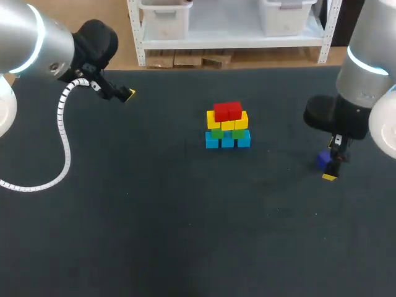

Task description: Place the blue cubes, place green cubes on the blue cubes, place the yellow cubes on the green cubes, then place the red cubes on the yellow cubes, and place purple cube on the red cubes.

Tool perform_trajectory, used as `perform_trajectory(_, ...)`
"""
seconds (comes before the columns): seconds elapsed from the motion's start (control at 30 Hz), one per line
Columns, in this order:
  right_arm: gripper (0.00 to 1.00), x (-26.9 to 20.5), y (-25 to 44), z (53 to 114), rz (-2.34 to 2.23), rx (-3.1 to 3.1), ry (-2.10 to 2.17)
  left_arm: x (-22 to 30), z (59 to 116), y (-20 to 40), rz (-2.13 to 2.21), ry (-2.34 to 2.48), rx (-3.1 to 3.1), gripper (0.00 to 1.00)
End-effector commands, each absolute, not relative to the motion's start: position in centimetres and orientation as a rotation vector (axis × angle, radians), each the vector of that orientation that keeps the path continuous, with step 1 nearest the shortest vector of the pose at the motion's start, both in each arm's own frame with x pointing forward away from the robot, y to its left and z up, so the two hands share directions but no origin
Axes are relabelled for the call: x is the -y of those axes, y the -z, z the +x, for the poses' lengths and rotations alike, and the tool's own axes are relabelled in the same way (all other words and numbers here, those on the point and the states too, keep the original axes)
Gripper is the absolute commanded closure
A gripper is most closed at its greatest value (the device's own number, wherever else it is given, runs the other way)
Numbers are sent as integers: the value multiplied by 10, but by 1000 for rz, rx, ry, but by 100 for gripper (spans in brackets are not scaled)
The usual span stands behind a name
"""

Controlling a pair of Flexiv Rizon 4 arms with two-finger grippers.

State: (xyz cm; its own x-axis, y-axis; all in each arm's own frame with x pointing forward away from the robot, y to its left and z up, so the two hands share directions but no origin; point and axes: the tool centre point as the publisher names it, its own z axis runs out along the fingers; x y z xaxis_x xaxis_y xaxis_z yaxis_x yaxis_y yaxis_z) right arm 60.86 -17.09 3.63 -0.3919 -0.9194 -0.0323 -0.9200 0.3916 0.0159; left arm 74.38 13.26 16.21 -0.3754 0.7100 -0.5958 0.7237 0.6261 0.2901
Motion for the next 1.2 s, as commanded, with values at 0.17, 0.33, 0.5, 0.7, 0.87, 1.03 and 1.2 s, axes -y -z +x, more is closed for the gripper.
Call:
perform_trajectory(0.17, 0, 166, -17, 631, -1570, -2743, -154, -135, 745, -162, 1125, 34, -2139, 0)
perform_trajectory(0.33, 0, 162, -15, 634, -1461, -2758, -195, -135, 745, -162, 1125, 34, -2139, 0)
perform_trajectory(0.5, 0, 161, -12, 637, -1406, -2795, -178, -135, 745, -162, 1125, 34, -2139, 0)
perform_trajectory(0.7, 0, 161, -12, 638, -1368, -2832, -126, -135, 745, -162, 1125, 34, -2139, 0)
perform_trajectory(0.87, 0, 163, -8, 635, -1349, -2870, -109, -135, 745, -162, 1125, 34, -2139, 0)
perform_trajectory(1.03, 0, 166, -5, 633, -1320, -2895, -89, -135, 745, -162, 1125, 34, -2139, 0)
perform_trajectory(1.2, 0, 169, -2, 632, -1302, -2908, -89, -135, 745, -162, 1125, 34, -2139, 0)
